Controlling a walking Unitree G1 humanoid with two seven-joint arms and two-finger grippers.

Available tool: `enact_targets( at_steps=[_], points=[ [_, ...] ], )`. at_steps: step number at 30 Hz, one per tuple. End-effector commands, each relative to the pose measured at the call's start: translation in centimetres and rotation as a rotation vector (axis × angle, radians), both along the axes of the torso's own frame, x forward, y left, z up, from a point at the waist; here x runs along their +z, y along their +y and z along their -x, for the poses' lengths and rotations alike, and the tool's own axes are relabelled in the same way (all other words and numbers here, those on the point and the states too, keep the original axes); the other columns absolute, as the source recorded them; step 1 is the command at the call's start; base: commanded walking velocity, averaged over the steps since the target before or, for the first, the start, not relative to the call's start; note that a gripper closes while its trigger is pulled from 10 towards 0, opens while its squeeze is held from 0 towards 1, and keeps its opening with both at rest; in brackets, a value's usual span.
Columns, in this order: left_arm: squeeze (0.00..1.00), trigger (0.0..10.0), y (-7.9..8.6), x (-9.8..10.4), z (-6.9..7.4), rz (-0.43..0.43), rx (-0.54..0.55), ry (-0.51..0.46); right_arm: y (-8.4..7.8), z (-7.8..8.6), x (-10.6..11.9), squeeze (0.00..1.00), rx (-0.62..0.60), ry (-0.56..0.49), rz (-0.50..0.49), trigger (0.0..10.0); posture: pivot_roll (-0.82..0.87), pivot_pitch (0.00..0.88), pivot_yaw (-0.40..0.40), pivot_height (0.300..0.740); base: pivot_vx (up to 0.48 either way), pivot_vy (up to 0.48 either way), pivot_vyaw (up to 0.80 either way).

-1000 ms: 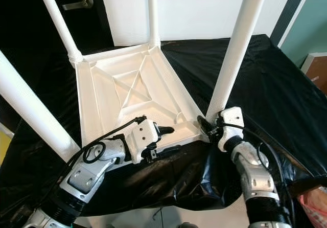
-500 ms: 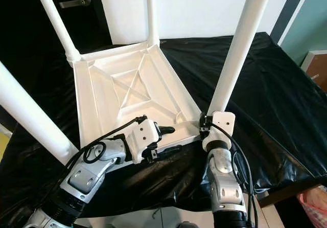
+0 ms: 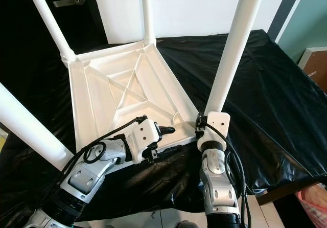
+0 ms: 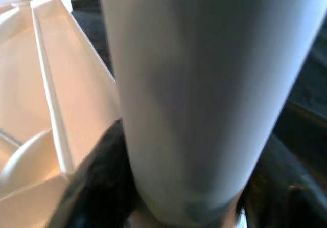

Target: Building children table

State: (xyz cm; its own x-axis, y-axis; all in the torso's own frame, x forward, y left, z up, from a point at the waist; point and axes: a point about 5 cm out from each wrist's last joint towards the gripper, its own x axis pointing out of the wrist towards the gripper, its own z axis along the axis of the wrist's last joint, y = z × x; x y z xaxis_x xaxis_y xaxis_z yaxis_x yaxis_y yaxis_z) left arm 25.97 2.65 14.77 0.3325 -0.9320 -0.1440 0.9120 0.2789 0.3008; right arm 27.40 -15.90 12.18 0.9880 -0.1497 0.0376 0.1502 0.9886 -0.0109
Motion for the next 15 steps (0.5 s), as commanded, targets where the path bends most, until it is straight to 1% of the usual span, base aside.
enact_targets(
  at_steps=[1,4,5,8,11,12,13,14,15],
  points=[
    [0.0,10.0,0.0,0.1,0.0,0.003,0.01,0.0,0.0,0.2,-0.7,1.0,0.023,0.033,-0.003,10.0,-0.15,0.089,0.038,0.74,0.0,0.0,0.0],
    [0.0,10.0,0.1,0.1,0.0,0.003,0.011,-0.001,-1.2,0.1,-0.2,1.0,0.057,-0.006,0.008,10.0,-0.15,0.089,0.038,0.74,0.0,0.0,0.0],
    [0.0,10.0,0.1,0.1,0.0,0.003,0.011,-0.001,-1.2,0.1,-0.2,1.0,0.057,-0.006,0.008,10.0,-0.15,0.089,0.038,0.74,0.0,0.0,0.0],
    [0.0,10.0,0.1,0.0,0.1,0.004,0.012,-0.001,-2.2,0.3,0.1,1.0,0.104,-0.024,0.018,10.0,-0.15,0.092,0.035,0.74,0.0,0.0,0.0],
    [0.0,10.0,0.2,0.0,0.1,0.003,0.013,0.0,-2.5,0.4,0.2,1.0,0.123,-0.026,0.017,10.0,-0.15,0.093,0.035,0.74,0.0,0.0,0.0],
    [0.0,10.0,0.3,0.0,0.0,0.002,0.015,-0.001,-2.9,0.5,0.2,0.06,0.147,-0.03,0.024,10.0,-0.15,0.093,0.035,0.74,0.0,0.0,0.0],
    [0.0,10.0,0.3,0.0,0.0,0.002,0.015,-0.001,-2.9,0.5,0.2,0.06,0.147,-0.03,0.024,10.0,-0.15,0.093,0.035,0.74,0.0,0.0,0.0],
    [0.0,10.0,0.3,-0.1,0.0,0.001,0.018,0.005,-3.4,0.6,0.3,0.0,0.175,-0.033,0.024,10.0,-0.16,0.093,0.038,0.74,0.0,0.0,0.0],
    [0.0,10.0,0.3,-0.1,0.0,0.001,0.018,0.005,-3.4,0.6,0.3,0.0,0.175,-0.033,0.024,10.0,-0.16,0.093,0.038,0.74,0.0,0.0,0.0]
  ],
)
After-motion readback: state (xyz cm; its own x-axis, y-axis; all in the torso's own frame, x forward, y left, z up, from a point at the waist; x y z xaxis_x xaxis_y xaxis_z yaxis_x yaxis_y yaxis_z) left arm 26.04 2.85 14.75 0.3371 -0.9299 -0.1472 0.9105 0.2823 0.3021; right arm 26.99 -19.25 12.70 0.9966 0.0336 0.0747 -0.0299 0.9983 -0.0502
